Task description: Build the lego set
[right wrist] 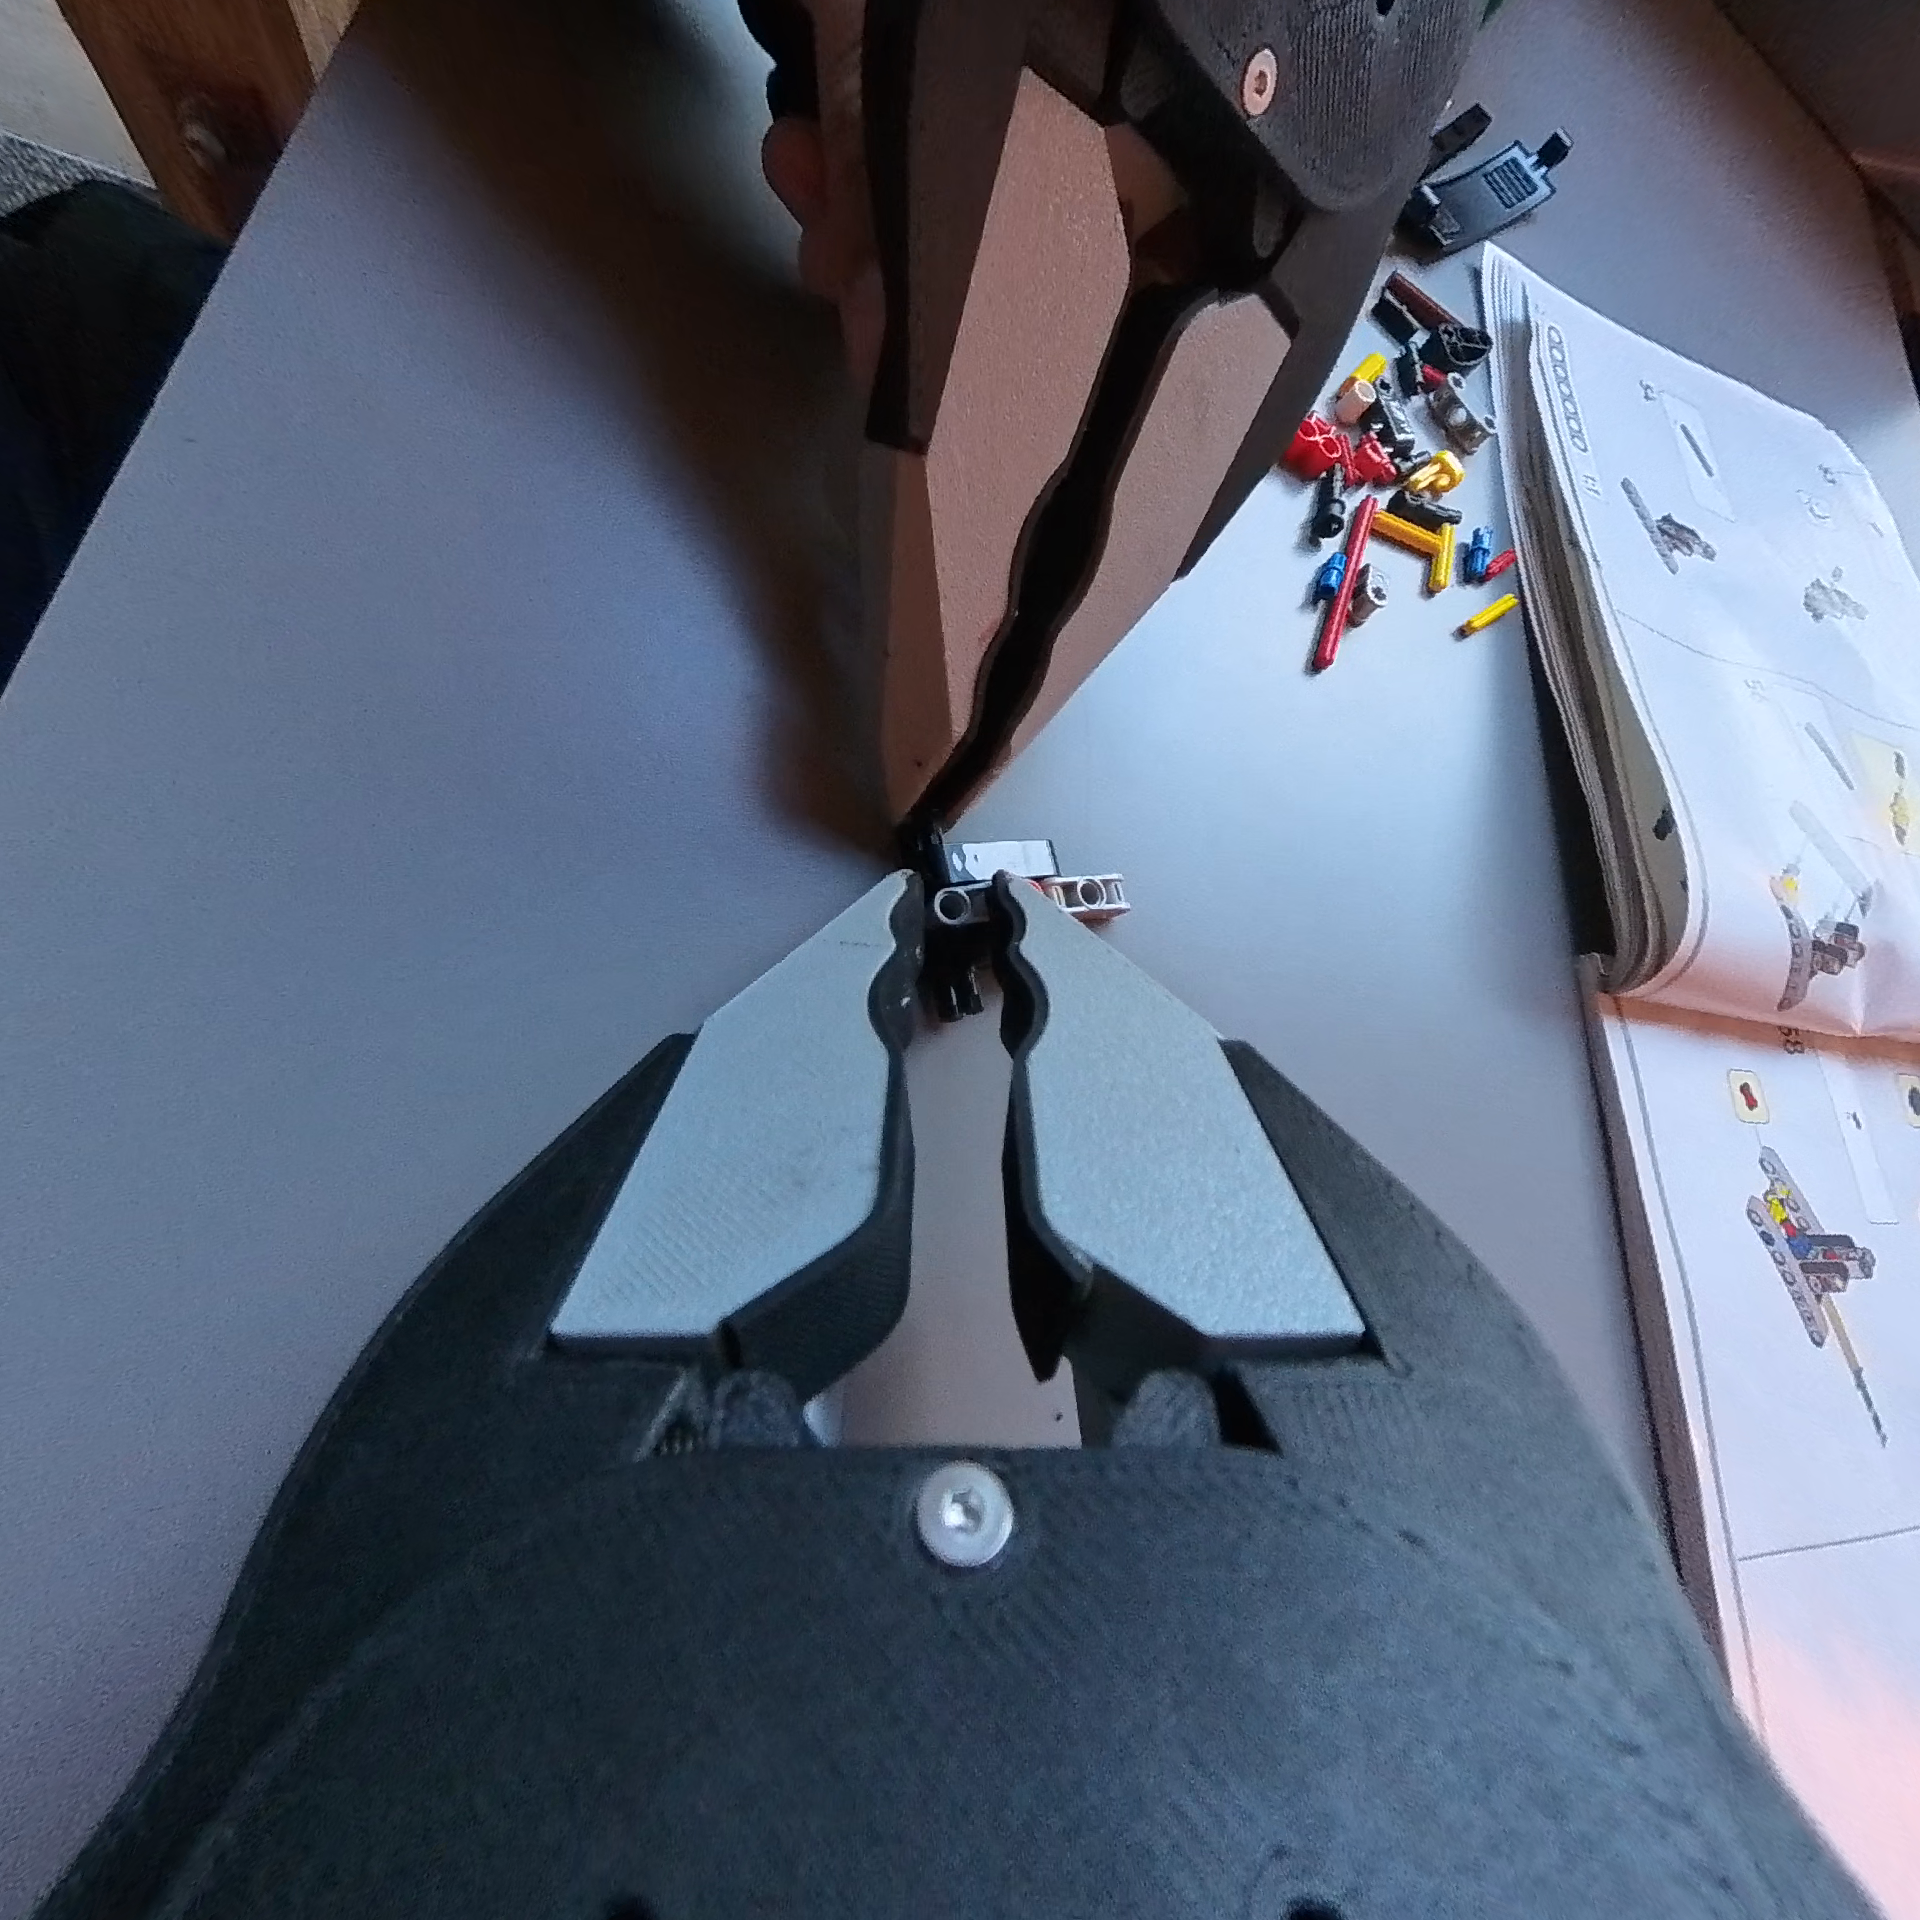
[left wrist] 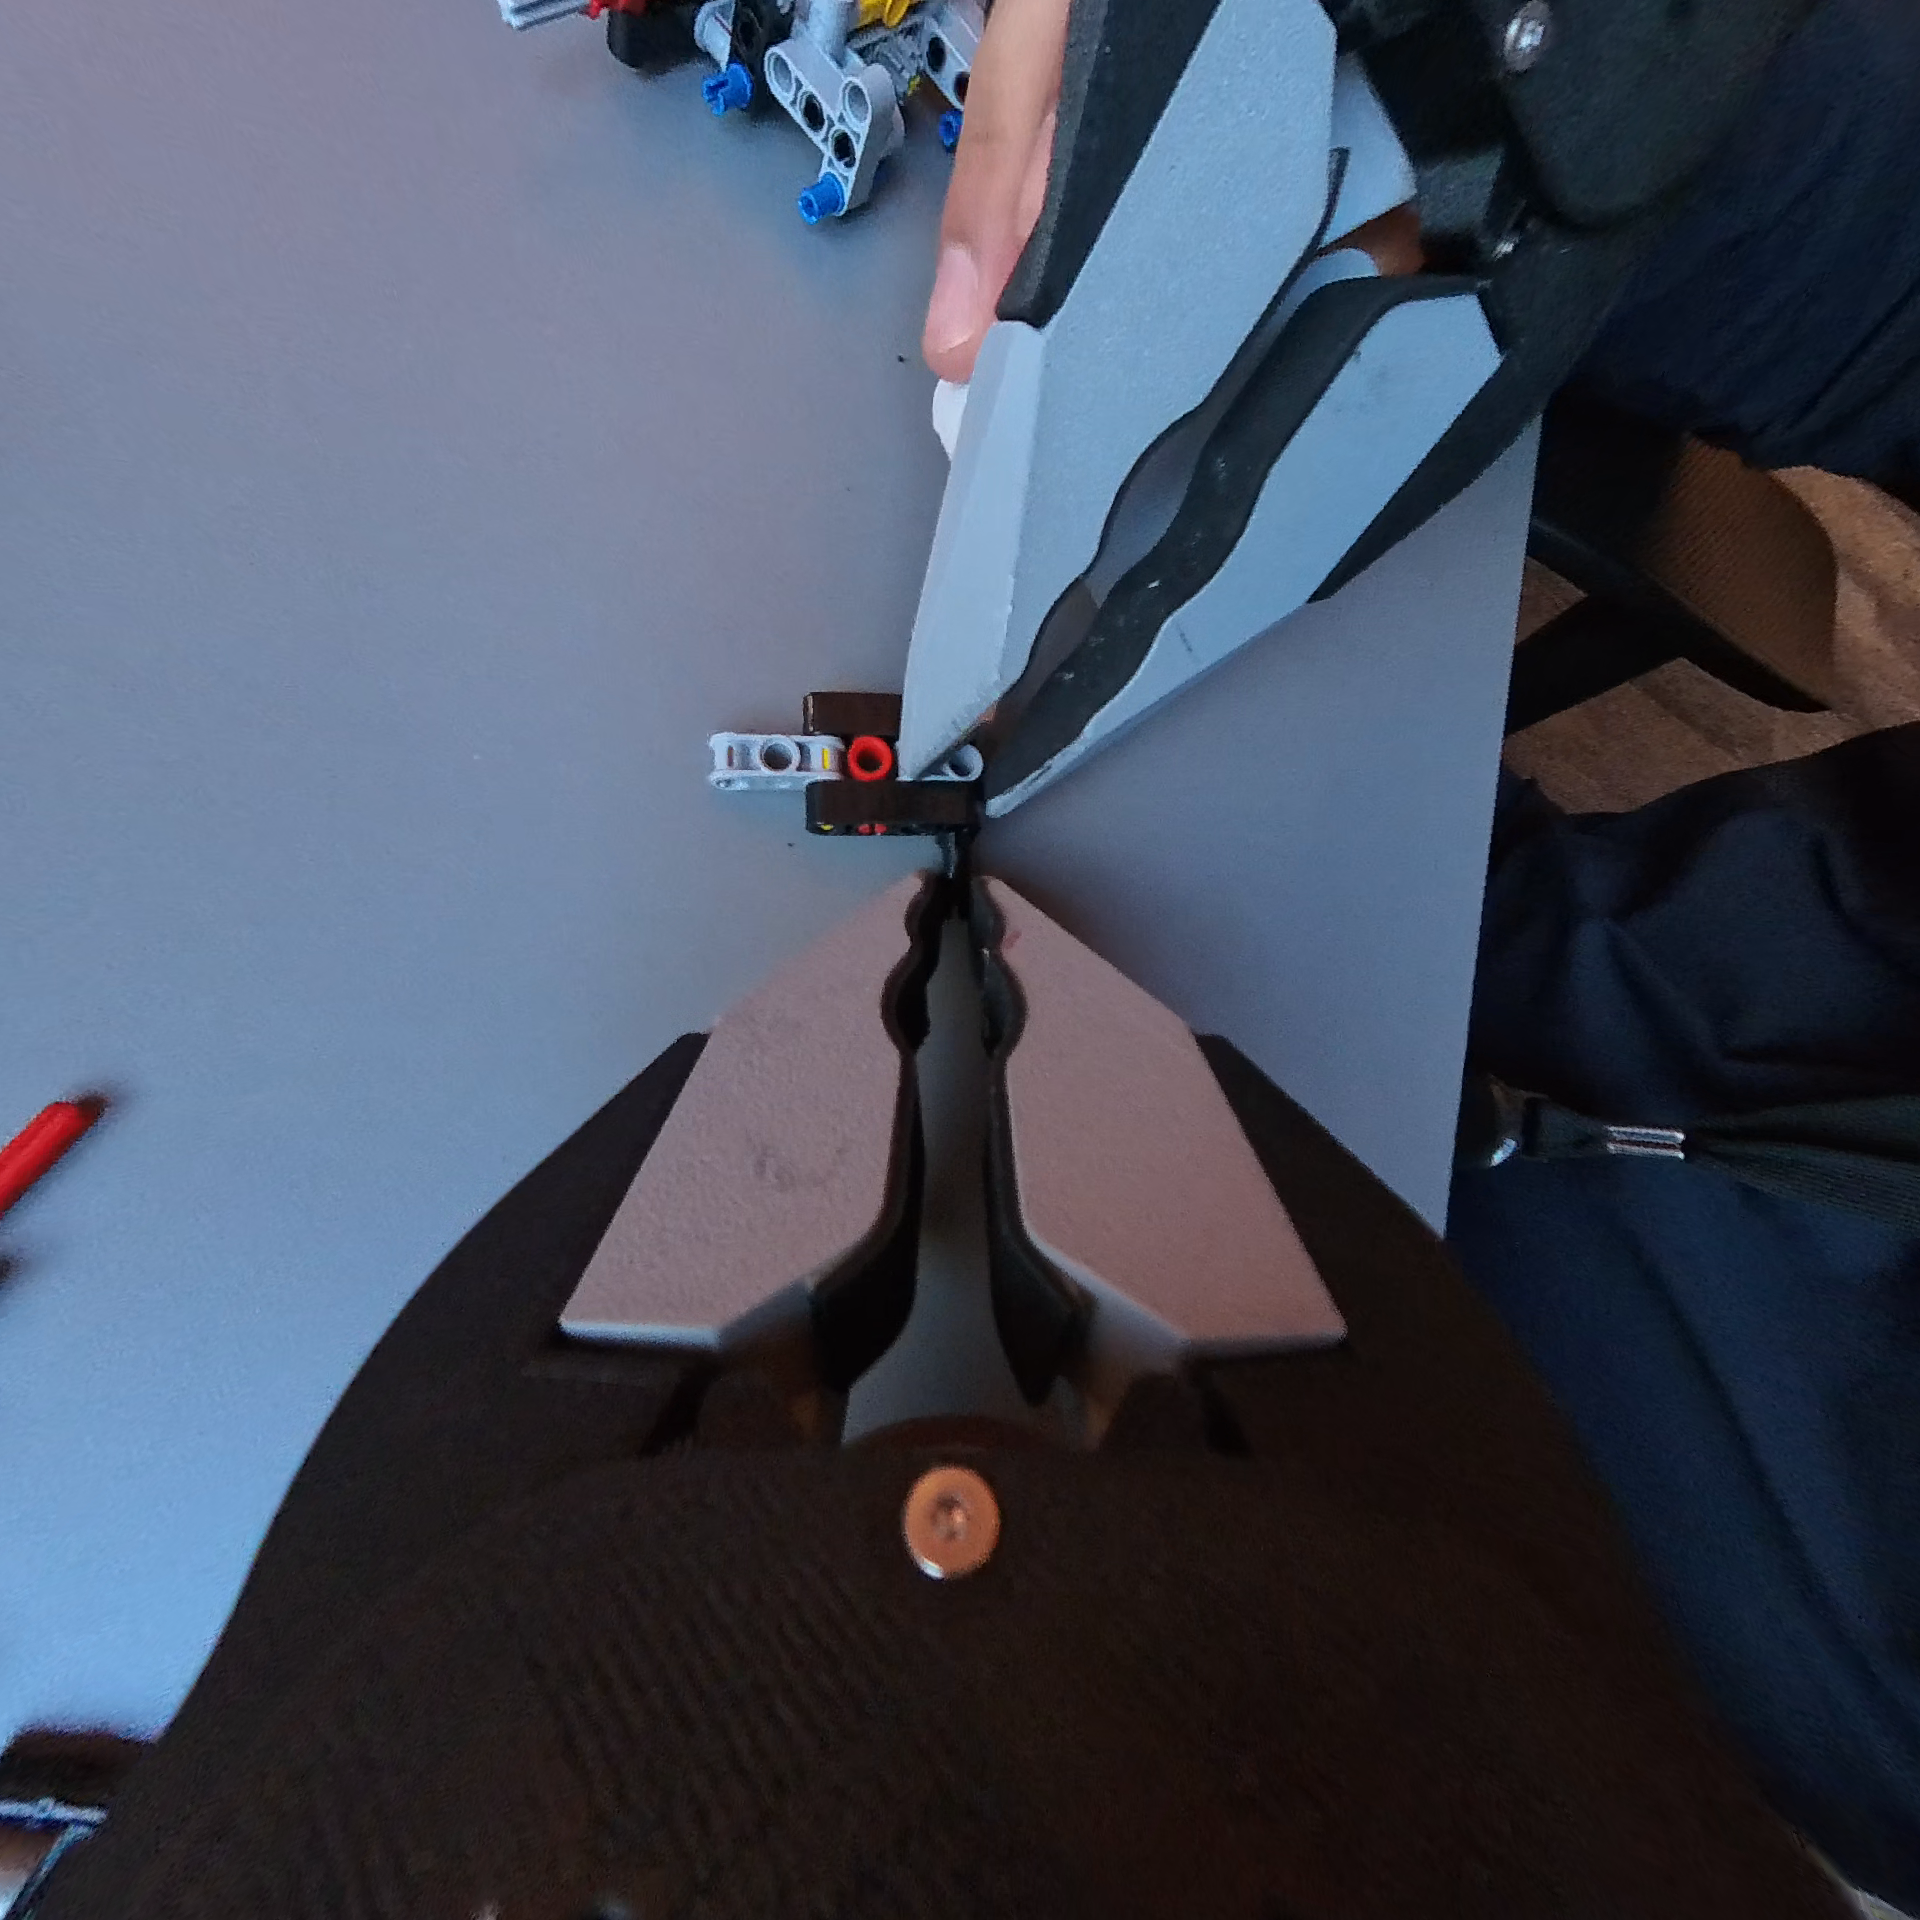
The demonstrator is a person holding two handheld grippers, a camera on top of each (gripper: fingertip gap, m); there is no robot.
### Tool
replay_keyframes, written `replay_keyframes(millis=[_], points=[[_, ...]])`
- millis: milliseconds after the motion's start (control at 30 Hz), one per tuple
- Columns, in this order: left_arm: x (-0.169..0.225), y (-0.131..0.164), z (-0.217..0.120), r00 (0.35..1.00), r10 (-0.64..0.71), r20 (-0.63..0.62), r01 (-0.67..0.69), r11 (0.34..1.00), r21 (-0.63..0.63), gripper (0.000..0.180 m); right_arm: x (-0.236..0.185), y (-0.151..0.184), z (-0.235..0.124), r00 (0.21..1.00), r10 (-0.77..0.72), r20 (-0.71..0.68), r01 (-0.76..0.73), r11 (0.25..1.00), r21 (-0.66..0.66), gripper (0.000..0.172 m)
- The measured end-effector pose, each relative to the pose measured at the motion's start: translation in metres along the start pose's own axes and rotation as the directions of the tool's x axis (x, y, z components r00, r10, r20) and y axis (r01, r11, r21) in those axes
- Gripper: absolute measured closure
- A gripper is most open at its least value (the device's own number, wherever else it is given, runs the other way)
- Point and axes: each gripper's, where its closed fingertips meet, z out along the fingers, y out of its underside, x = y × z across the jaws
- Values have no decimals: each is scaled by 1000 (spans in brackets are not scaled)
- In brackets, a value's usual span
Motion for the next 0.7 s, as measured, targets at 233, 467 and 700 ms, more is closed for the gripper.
replay_keyframes(millis=[233, 467, 700], points=[[0, -1, 0, 996, -71, -52, 72, 997, 15, 179, -1, -1, 0, 1000, -3, -5, 3, 1000, -2, 163], [1, -1, -1, 995, -82, -61, 83, 996, 12, 179, 1, -3, 0, 997, -66, -48, 65, 998, -15, 172], [-1, -1, -1, 996, -76, -42, 76, 997, 10, 178, 3, -5, -5, 1000, 18, -3, -18, 999, 38, 172]])
